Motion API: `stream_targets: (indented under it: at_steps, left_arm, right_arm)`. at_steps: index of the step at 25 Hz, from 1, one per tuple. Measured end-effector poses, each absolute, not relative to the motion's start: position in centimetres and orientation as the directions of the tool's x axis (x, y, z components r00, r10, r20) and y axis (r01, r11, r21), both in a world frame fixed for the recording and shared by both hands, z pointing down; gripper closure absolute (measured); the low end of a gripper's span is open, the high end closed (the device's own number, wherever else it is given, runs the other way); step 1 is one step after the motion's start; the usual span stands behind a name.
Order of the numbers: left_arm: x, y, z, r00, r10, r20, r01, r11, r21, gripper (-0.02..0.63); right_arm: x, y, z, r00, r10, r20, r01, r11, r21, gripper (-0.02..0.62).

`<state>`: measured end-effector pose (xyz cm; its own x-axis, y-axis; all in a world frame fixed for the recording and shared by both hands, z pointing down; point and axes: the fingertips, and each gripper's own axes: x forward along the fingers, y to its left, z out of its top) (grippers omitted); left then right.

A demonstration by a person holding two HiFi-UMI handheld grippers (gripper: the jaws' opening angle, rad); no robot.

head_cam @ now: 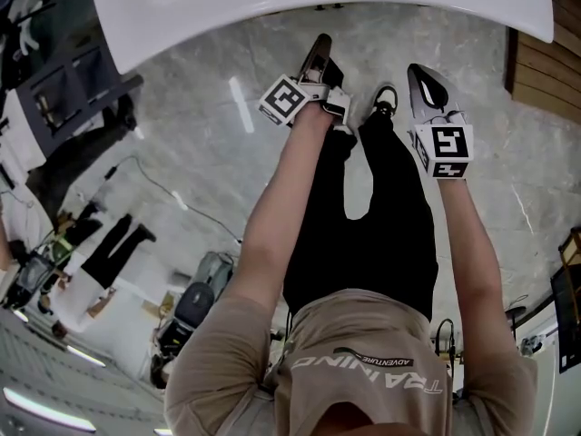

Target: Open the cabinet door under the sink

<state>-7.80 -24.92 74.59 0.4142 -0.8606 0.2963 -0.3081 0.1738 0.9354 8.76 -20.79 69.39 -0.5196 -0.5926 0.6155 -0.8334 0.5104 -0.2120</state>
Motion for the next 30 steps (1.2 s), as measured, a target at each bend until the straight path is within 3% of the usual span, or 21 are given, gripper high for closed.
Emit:
stream_targets:
  at_steps: [3, 7, 14, 17, 30]
  left_arm:
    - [-7.6, -26.1, 74.0, 0.366, -0.900, 0.235, -0.156, 0.189, 0.969, 0.591]
    - [-8.5, -27.4, 74.5, 0.310, -0.928, 0.206, -0.097, 0.184, 0.978, 0.586]
    - [-9.5, -28.8, 76.1, 0.206, -0.965, 0.162, 0.028, 0.172, 0.985, 0.452]
    - [-9.5, -29.4, 76.4, 0.176, -0.974, 0.143, 0.059, 0.156, 0.986, 0.434]
    - [-9.5, -30.8, 76.3, 0.097, -0.994, 0.050, 0.117, 0.061, 0.991, 0.502]
  right_arm:
    - [8.8, -21.0, 69.3, -0.523, -0.597, 0.608, -0.831, 0.517, -0.206, 0.594]
    - [8.3, -21.3, 68.9, -0.553, -0.586, 0.592, -0.810, 0.544, -0.219, 0.594]
    - [8.4, -21.6, 69.0, -0.563, -0.580, 0.588, -0.804, 0.550, -0.227, 0.594]
    - [8.7, -21.6, 69.2, -0.565, -0.571, 0.595, -0.799, 0.558, -0.223, 0.594]
    - [9.6, -21.3, 70.2, -0.568, -0.537, 0.624, -0.789, 0.572, -0.226, 0.594]
